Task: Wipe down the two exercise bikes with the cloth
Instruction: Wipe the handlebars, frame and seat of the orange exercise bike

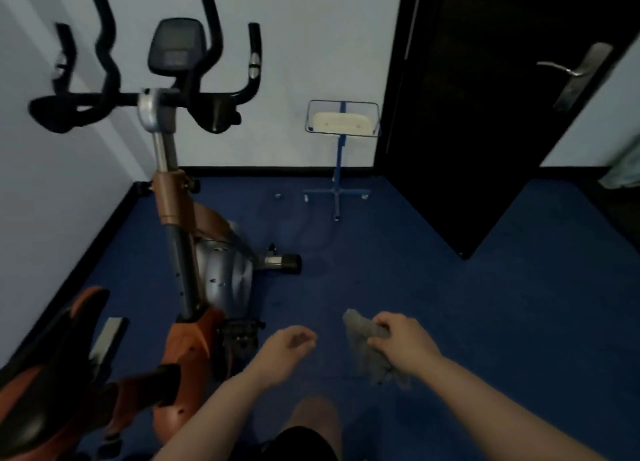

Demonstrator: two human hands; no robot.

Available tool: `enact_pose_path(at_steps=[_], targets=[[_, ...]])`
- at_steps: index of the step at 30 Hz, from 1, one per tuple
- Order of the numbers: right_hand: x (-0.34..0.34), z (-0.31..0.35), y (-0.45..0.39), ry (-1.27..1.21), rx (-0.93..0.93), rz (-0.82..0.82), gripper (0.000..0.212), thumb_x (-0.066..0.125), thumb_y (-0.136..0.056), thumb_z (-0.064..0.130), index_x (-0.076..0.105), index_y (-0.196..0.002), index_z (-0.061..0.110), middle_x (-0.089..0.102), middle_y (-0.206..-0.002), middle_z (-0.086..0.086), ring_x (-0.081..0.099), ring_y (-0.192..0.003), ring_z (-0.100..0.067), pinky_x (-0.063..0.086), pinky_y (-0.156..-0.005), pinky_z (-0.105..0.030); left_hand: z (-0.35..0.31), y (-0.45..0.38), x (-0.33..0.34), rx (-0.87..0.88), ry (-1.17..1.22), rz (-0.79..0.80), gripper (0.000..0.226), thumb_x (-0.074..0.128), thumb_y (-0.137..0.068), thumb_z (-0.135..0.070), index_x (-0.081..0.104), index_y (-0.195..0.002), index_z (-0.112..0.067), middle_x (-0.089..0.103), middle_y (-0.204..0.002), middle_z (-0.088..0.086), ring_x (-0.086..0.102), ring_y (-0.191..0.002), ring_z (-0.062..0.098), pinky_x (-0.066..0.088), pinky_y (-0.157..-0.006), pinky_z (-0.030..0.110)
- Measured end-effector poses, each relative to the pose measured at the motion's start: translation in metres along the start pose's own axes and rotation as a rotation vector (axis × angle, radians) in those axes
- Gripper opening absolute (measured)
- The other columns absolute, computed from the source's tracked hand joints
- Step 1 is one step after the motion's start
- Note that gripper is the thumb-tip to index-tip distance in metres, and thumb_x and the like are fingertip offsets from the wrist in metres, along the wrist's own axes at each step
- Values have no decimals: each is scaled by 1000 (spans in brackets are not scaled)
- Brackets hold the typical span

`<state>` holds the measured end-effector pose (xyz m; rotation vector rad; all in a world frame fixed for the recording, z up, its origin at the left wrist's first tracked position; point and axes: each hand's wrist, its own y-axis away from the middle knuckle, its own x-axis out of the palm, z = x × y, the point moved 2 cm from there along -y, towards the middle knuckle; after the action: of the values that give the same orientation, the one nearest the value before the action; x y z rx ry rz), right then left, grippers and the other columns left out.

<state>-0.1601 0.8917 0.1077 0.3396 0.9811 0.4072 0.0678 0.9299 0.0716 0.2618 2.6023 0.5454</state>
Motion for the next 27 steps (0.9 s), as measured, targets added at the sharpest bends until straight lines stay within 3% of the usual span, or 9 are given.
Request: enact_pose_path(at_steps=[2,5,7,12,18,23,27], targets=[[-5,15,-17,12,-59,23,5,62,-89,32,64,-93,32,65,-91,12,62,-83,-9,55,-74,-35,0,-8,-19,-15,4,-121,11,60,-96,-12,65,-98,-22,65,-98,-8,61,-100,10,45,-86,17],[-14,38,-41,22,-141,49,7,62,-89,33,64,-96,33,66,-93,12,61,-84,-9,54,-74,-34,-10,-20,-36,-3,22,-234,11,58,-97,-15,66,-103,-20,66,-104,-7,60,-100,4,43,-81,10],[-21,53,-58,28,-180,54,8,63,-90,34,64,-98,33,66,-94,11,62,-85,-9,55,-76,-37,-14,-33,-39,-8,29,-248,12,57,-98,-16,66,-104,-20,66,-104,-8,59,-100,3,43,-79,9],[-35,84,-112,44,-228,50,9,63,-90,33,64,-99,32,65,-95,11,61,-87,-10,54,-78,-37,-23,-75,-57,-23,22,-185,17,57,-98,-19,66,-112,-18,66,-109,-7,60,-103,4,46,-89,18],[-45,140,-184,69,-256,78,10,64,-89,34,64,-99,32,66,-97,10,62,-89,-11,54,-80,-38,-15,-121,-131,-73,86,-250,18,56,-99,-21,65,-114,-19,66,-111,-6,59,-104,4,45,-84,13],[-54,177,-235,-3,-288,64,4,65,-89,33,62,-92,34,66,-89,10,62,-83,-9,53,-73,-32,-4,-147,-203,-148,147,-380,18,54,-99,-15,66,-112,-11,67,-108,2,60,-105,17,46,-96,31],[-59,198,-264,-35,-318,88,6,65,-89,32,62,-92,35,66,-89,13,61,-83,-6,52,-72,-29,-12,-165,-234,-115,163,-431,14,55,-99,-17,67,-103,-23,67,-103,-11,59,-97,-2,44,-83,10]])
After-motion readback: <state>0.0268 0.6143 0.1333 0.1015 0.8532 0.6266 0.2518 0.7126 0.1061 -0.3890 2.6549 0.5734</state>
